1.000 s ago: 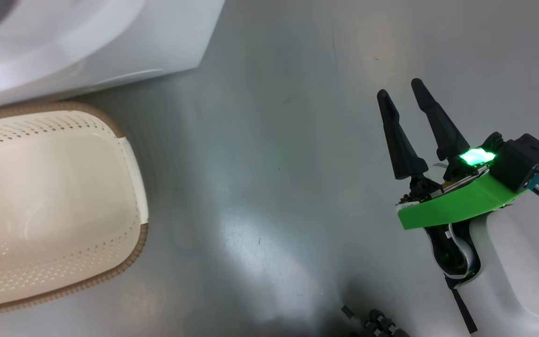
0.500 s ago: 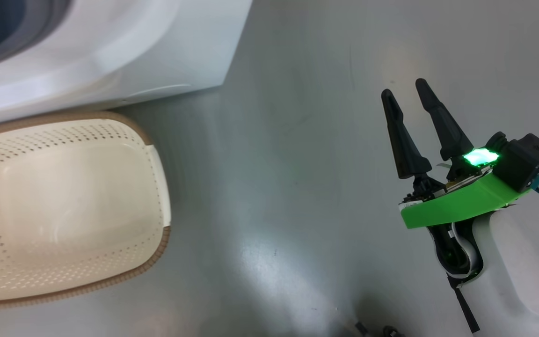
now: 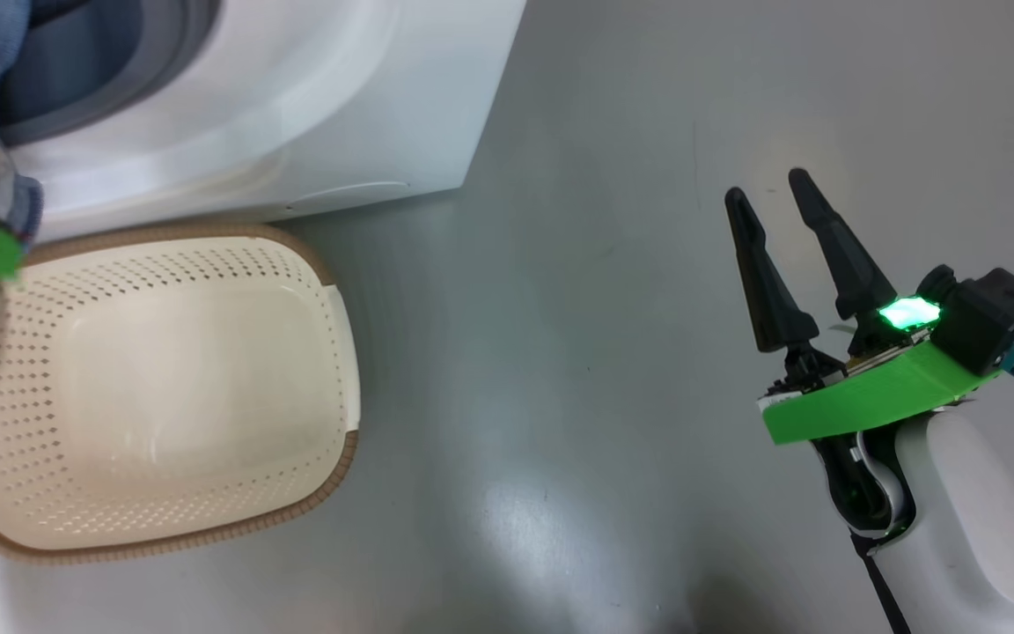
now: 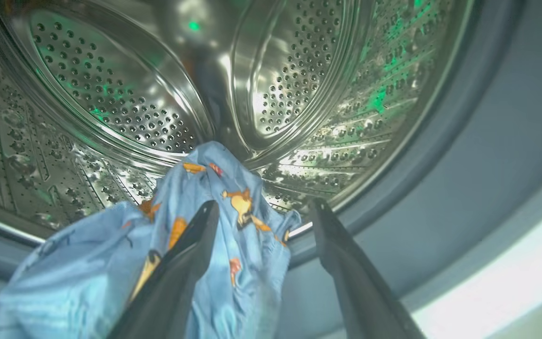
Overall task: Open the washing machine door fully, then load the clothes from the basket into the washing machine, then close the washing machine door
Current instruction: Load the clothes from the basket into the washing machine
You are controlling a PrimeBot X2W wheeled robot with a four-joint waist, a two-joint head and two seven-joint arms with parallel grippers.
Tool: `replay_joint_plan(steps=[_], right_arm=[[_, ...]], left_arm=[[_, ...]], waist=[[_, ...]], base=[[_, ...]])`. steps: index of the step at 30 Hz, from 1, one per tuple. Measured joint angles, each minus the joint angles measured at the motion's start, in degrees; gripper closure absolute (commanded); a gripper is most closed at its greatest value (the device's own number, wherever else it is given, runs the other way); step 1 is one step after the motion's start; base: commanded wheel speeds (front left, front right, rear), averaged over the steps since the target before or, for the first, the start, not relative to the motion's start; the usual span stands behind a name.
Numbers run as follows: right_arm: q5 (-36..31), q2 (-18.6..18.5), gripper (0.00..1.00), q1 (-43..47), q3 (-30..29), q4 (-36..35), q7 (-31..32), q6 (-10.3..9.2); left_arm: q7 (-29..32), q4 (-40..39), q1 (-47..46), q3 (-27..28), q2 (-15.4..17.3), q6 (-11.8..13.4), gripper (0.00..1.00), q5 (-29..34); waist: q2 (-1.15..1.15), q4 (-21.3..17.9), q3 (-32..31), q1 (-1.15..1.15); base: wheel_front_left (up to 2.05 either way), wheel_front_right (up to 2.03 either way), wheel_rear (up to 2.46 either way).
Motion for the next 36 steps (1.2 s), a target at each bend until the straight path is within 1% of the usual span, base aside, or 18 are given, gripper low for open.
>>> replay_joint_plan(steps=[4,8,13,16,20,25,29,36], right_arm=[[0.0,-0.3,0.00,0.1,-0.2,0.0,0.0,0.00],[0.0,-0.7,0.00,0.1,-0.4,0.0,0.0,0.00],[-0.1,-1.4,0.00,0.3,-1.7,-0.3,0.0,0.00],[-0.2,-1.8,0.00,0.7,-2.1,-0.6,0.0,0.00],[-0.2,-2.1,0.00,1.1,-2.7,-0.8,0.0,0.00],[-0.4,-2.1,0.00,1.1,-2.9,-0.8,0.0,0.00],[-0.9,-2.1,0.00,1.1,-2.8,-0.8,0.0,0.00],[-0.9,-2.1,0.00,1.1,-2.5,-0.6,0.0,0.00]], left_arm=[[0.0,-10.2,10.1,0.8,0.2,4.0,0.00,0.0],[-0.2,-17.8,17.9,1.4,0.3,7.3,0.00,0.1],[-0.3,-23.9,24.1,2.9,-0.4,10.3,0.00,0.6],[-0.3,-25.1,26.8,4.9,-1.7,11.1,0.00,0.8],[-0.3,-25.5,29.1,7.2,-3.5,11.1,0.00,1.2],[-0.3,-25.4,29.5,9.1,-4.8,9.4,0.00,2.6],[-0.3,-24.3,29.5,10.0,-5.3,8.3,0.00,2.6],[-0.1,-19.1,28.9,10.3,-5.3,6.1,0.00,1.4]], waist=[[0.00,0.6,-0.5,0.00],[0.00,1.1,-0.8,0.00],[0.00,1.6,-0.7,0.00],[0.00,1.7,-0.5,0.00],[0.00,2.0,-0.2,0.00],[0.00,2.1,-0.1,0.00],[0.00,2.1,-0.3,0.00],[0.00,1.7,-0.4,0.00]], base=[[0.00,0.00,0.00],[0.00,0.00,0.00],[0.00,0.00,0.00],[0.00,0.00,0.00],[0.00,0.00,0.00],[0.00,0.00,0.00],[0.00,0.00,0.00],[0.00,0.00,0.00]])
